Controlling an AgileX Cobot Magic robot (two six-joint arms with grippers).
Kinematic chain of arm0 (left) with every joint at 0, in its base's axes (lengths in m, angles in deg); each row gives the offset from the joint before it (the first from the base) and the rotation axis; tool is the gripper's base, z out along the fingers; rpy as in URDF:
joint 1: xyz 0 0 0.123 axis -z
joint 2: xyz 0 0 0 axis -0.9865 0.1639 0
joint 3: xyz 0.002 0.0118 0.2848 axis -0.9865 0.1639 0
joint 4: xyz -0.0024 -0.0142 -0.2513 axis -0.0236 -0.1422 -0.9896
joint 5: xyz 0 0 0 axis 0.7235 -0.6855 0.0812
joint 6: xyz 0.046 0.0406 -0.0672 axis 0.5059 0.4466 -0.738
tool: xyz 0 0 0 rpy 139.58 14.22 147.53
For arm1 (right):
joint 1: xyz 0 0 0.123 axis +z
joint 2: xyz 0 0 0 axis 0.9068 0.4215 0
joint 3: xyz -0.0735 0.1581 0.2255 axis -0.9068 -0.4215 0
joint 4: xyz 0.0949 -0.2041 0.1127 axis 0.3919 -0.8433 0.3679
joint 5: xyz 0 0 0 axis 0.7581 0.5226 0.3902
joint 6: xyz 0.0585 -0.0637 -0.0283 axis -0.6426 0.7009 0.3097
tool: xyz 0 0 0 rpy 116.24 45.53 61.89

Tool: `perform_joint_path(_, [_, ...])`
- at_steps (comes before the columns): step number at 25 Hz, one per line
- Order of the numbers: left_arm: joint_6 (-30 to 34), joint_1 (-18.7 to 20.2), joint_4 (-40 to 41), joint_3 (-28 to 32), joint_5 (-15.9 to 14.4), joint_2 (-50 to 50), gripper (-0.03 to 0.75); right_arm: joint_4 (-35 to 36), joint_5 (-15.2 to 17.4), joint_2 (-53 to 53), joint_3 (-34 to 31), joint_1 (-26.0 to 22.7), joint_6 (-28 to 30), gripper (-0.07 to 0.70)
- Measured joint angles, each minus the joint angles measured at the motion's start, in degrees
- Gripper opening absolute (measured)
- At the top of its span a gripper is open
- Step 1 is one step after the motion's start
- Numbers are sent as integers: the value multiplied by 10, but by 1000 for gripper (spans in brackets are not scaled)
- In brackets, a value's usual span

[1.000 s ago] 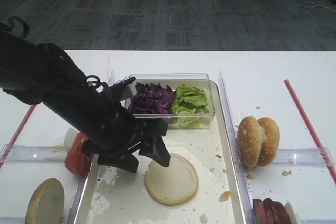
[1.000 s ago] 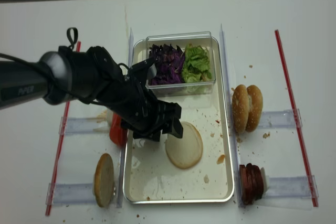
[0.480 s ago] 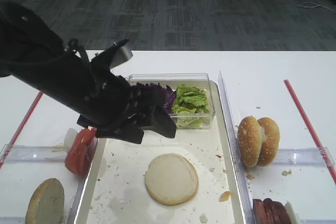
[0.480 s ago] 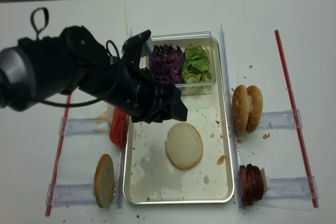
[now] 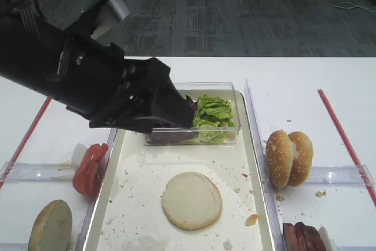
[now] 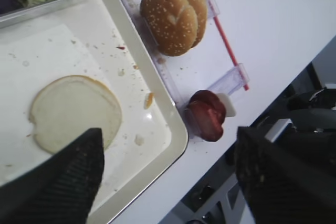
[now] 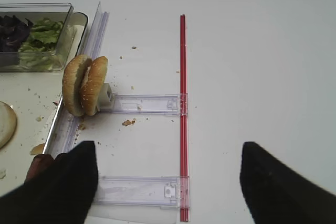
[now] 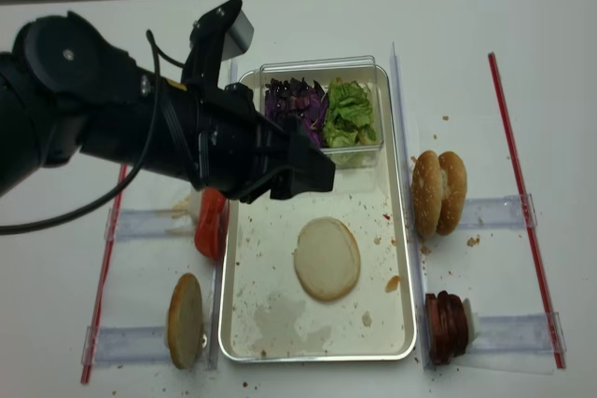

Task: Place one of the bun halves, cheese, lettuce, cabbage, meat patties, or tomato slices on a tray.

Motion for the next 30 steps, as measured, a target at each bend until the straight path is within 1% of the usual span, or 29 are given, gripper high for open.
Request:
perform_joint_path(2, [-23, 0, 43, 0, 0, 0, 516, 0, 0, 0, 0, 0, 0, 590])
perform_joint_path(3, [-67, 0, 108, 0, 5, 0, 516, 0, 0, 0, 0, 0, -1, 590])
perform_joint_path(7, [-163, 0, 264, 0, 2, 0, 516, 0, 0, 0, 0, 0, -1, 590])
perform_joint_path(9, [-201, 0, 338, 0, -9, 0, 516, 0, 0, 0, 0, 0, -1, 590])
perform_joint_path(12, [-255, 0, 429, 0, -34, 0, 516, 0, 0, 0, 0, 0, -1, 590])
perform_joint_path(15, [-296, 0, 494, 0, -57, 0, 515, 0, 0, 0, 0, 0, -1, 590])
perform_joint_path(18, [-306, 0, 513, 0, -68, 0, 515, 0, 0, 0, 0, 0, -1, 590])
perform_joint_path(22, [-315, -1, 513, 0, -70, 0, 514, 0, 0, 0, 0, 0, -1, 590])
perform_joint_path(24, [-318, -13, 513, 0, -70, 0, 514, 0, 0, 0, 0, 0, -1, 590])
perform_joint_path(27, [-319, -60, 513, 0, -73, 0, 513, 0, 0, 0, 0, 0, -1, 590])
perform_joint_path(30, [-308, -126, 513, 0, -83, 0, 512, 0, 0, 0, 0, 0, -1, 590])
